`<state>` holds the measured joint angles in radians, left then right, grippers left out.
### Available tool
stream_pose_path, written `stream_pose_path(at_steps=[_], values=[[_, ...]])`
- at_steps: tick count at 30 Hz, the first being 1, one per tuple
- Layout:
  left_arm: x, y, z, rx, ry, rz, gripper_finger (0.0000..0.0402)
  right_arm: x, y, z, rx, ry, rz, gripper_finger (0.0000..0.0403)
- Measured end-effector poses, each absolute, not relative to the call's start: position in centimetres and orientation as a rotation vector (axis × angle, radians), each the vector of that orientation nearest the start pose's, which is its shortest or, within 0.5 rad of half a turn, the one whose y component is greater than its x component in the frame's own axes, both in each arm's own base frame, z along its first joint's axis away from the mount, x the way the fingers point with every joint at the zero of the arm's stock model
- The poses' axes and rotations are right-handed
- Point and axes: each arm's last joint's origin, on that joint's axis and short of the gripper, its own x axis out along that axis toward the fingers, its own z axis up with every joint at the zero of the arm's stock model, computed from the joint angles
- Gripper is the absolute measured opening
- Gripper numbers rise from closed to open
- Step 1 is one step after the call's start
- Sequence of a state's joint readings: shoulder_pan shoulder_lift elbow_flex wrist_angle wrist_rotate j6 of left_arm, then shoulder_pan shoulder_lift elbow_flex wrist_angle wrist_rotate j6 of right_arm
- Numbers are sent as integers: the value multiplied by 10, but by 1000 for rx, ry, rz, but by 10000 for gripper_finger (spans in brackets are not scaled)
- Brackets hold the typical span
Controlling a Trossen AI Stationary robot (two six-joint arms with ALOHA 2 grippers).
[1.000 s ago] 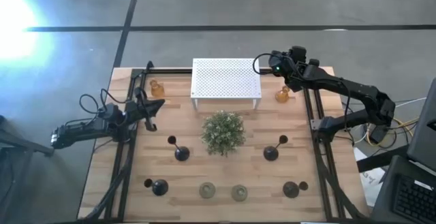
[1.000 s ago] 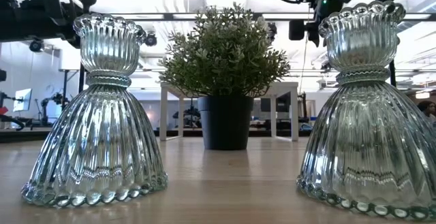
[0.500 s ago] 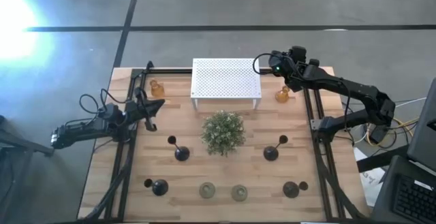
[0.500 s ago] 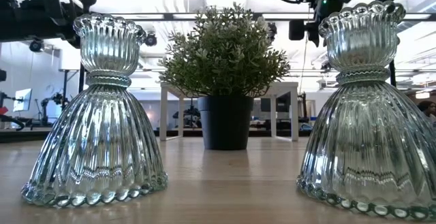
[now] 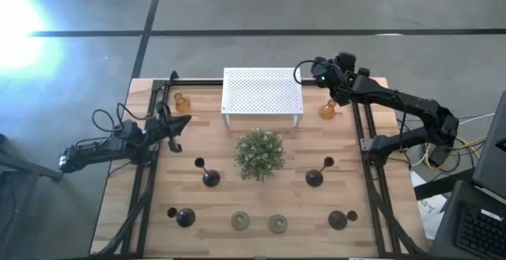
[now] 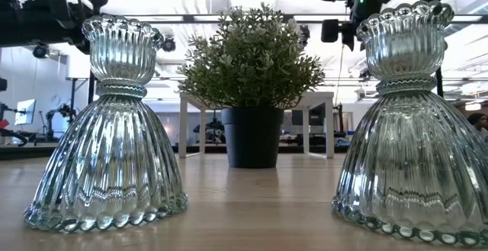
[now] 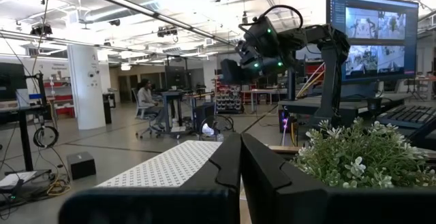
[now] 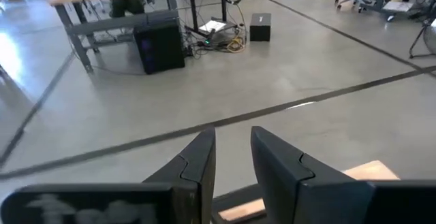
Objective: Pick & Place candle stick holders
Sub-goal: Put the right orange glass candle holder on the shelf
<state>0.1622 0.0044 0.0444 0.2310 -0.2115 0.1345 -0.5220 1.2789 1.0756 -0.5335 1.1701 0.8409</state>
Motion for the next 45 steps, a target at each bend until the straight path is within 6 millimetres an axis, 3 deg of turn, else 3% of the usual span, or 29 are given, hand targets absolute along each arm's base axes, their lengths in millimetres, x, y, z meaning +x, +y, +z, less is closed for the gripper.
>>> stream_pose_path(at_steps=[5, 12, 15, 20, 25, 29, 33, 37, 40, 45], values=[[89, 21, 200, 125, -247, 389, 14, 214, -151, 327, 164, 240, -1624, 77], [89, 21, 200, 125, -247, 389, 14, 208, -134, 355, -224, 688, -1351, 75], [89, 21, 200, 125, -247, 389, 14, 196, -121, 365, -205, 823, -1258, 80], [89, 21, 200, 125, -247, 389, 14, 173, -106, 377, 16, 987, -1086, 81], [89, 21, 200, 125, -247, 389, 14, 168, -101, 380, 107, 1013, -926, 60], [89, 21, 200, 125, -247, 389, 14, 167, -101, 381, 108, 1010, -928, 48], [89, 21, 200, 125, -247, 389, 14, 167, -102, 371, 47, 1094, -882, 44], [89, 21, 200, 125, -246, 389, 14, 159, -97, 359, 153, 1166, -870, 43], [89, 21, 200, 125, -247, 389, 14, 151, -86, 350, 211, 1100, -874, 43], [89, 21, 200, 125, -247, 389, 14, 130, -68, 330, 320, 841, -1002, 43]])
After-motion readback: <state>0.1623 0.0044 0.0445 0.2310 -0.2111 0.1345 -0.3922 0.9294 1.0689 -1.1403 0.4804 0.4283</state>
